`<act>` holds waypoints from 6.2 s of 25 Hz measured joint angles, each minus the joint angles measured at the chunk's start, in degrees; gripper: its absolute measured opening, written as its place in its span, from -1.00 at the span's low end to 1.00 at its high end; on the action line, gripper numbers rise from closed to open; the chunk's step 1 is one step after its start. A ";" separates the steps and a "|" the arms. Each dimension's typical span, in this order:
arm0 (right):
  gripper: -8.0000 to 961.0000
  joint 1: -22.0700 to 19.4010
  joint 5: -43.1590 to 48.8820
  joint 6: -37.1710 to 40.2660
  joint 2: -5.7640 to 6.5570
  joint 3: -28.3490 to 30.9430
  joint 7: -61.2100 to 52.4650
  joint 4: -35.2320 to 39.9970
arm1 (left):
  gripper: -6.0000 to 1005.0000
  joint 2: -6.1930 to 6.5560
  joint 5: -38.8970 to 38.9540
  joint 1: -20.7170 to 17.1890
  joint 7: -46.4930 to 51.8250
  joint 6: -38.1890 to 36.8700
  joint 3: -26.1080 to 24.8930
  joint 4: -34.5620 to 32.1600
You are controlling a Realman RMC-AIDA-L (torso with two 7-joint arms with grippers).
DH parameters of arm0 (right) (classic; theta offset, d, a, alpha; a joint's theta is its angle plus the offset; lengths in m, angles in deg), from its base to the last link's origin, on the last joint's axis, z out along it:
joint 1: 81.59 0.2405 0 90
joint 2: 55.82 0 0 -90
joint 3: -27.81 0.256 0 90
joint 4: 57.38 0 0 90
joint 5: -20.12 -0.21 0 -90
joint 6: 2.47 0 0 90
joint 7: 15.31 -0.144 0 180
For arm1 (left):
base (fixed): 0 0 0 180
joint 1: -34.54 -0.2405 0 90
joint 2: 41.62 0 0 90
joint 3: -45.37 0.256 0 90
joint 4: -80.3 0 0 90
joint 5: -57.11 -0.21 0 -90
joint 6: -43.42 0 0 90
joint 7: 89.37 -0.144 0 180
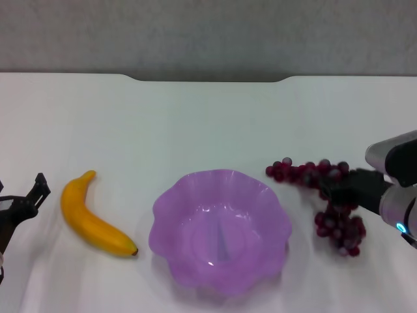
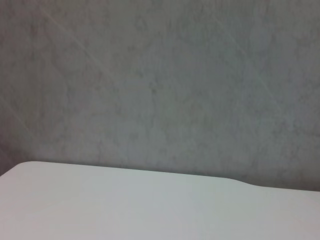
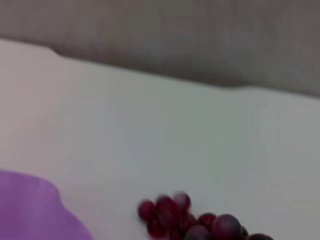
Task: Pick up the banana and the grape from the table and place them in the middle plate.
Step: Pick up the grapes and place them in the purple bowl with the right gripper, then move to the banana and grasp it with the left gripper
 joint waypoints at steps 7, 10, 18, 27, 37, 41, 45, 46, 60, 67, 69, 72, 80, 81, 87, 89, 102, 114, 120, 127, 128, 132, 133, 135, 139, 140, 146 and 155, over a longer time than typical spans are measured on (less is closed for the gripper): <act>-0.16 -6.54 0.72 9.46 0.01 -2.76 5.70 -7.12 | 0.80 0.04 0.25 -0.26 0.00 0.00 0.00 0.01; -0.17 -7.21 0.75 11.20 0.06 -3.39 6.75 -8.54 | 0.80 0.05 0.28 -0.30 0.00 0.00 0.00 0.00; -0.18 -8.10 0.75 13.65 0.12 -5.27 11.38 -13.98 | 0.80 0.09 0.30 -0.28 0.03 -0.23 0.00 0.05; -0.19 -7.10 0.75 13.29 0.07 -10.66 16.05 -19.93 | 0.80 0.03 0.12 -0.21 0.03 -0.33 0.00 0.05; -0.20 -4.28 0.26 13.02 0.11 -15.62 16.14 -17.80 | 0.80 0.00 0.25 0.00 0.01 -0.20 0.00 0.05; -0.20 -3.11 0.26 13.63 -0.04 -17.61 16.16 -15.54 | 0.80 0.00 0.34 -0.03 0.02 -0.14 0.00 0.02; -0.20 -1.95 -0.15 14.32 -0.12 -18.22 15.86 -13.16 | 0.80 0.00 0.34 0.04 0.01 -0.02 0.00 -0.02; -0.20 -1.74 -0.44 14.59 -0.13 -18.42 15.82 -12.47 | 0.80 0.00 0.34 0.06 0.01 0.00 0.00 0.01; -0.21 3.62 -10.01 14.33 -0.23 -20.25 15.75 0.13 | 0.80 0.00 0.39 0.08 0.00 0.01 0.00 -0.08; -0.23 5.81 -11.58 11.98 -0.21 -20.20 15.75 2.64 | 0.80 0.00 0.38 0.08 0.00 0.00 0.00 -0.03; -0.24 6.12 -11.78 11.42 -0.24 -20.25 15.75 3.40 | 0.80 0.00 0.37 0.08 0.00 0.00 0.00 -0.02; -0.26 6.12 -12.31 11.14 -0.23 -20.76 15.75 3.65 | 0.80 0.00 0.36 0.07 0.00 0.00 -0.05 -0.11; -0.30 5.88 -12.46 10.34 -0.10 -21.90 16.07 2.48 | 0.80 0.00 0.36 -0.01 0.05 0.00 -0.11 -0.29; -0.30 5.77 -12.34 10.34 -0.05 -22.10 16.14 2.11 | 0.80 0.00 0.36 -0.01 0.04 0.00 -0.07 -0.29; 0.03 5.34 -12.20 10.29 0.06 -21.98 16.27 1.25 | 0.80 0.00 0.36 -0.01 0.02 0.00 -0.13 -0.31; 0.20 5.08 -12.15 10.38 0.08 -21.84 16.27 1.23 | 0.80 0.00 0.36 -0.01 0.01 0.00 -0.17 -0.31; 0.90 1.08 -11.10 14.59 0.11 -20.07 16.34 -0.51 | 0.80 0.00 0.37 0.08 0.00 0.00 -0.22 -0.42; 0.89 -0.93 -7.84 14.81 0.20 -17.77 16.36 -5.32 | 0.80 0.06 0.37 0.03 0.00 0.05 -0.28 -0.49; 0.89 -1.17 -5.86 13.43 0.27 -16.35 16.36 -8.46 | 0.80 0.09 0.37 -0.16 0.00 0.09 -0.27 -0.48; 0.89 -4.77 2.07 17.30 0.19 -15.71 16.45 -12.84 | 0.80 0.10 0.37 -0.20 0.00 0.10 -0.30 -0.48; 0.89 -4.77 2.07 17.30 0.19 -15.71 16.45 -12.84 | 0.80 0.10 0.37 -0.17 0.00 0.10 -0.27 -0.48; 0.89 -6.71 2.37 23.13 0.28 -17.04 16.41 -12.87 | 0.80 0.10 0.37 -0.16 0.00 0.09 -0.23 -0.48; 0.89 -7.40 2.37 24.77 0.28 -17.28 16.37 -13.03 | 0.80 0.09 0.36 -0.18 0.00 0.09 -0.27 -0.47; 0.89 -8.83 2.34 29.35 0.25 -17.85 16.24 -12.68 | 0.79 0.09 0.37 -0.19 0.00 0.09 -0.31 -0.48; 0.89 -9.74 1.65 32.85 0.28 -18.30 15.39 -11.66 | 0.79 0.09 0.37 -0.15 0.00 0.09 -0.27 -0.48; 0.89 -9.76 1.62 32.88 0.27 -18.20 15.23 -11.57 | 0.79 0.09 0.37 -0.13 0.00 0.09 -0.26 -0.48; 0.89 -10.15 0.25 38.61 0.08 -16.26 12.65 -8.70 | 0.79 0.09 0.37 0.07 0.16 0.09 -0.25 -0.46; 0.89 -8.75 -0.56 54.45 -0.03 -15.69 7.80 6.07 | 0.79 0.06 0.09 0.12 0.49 0.09 0.00 0.01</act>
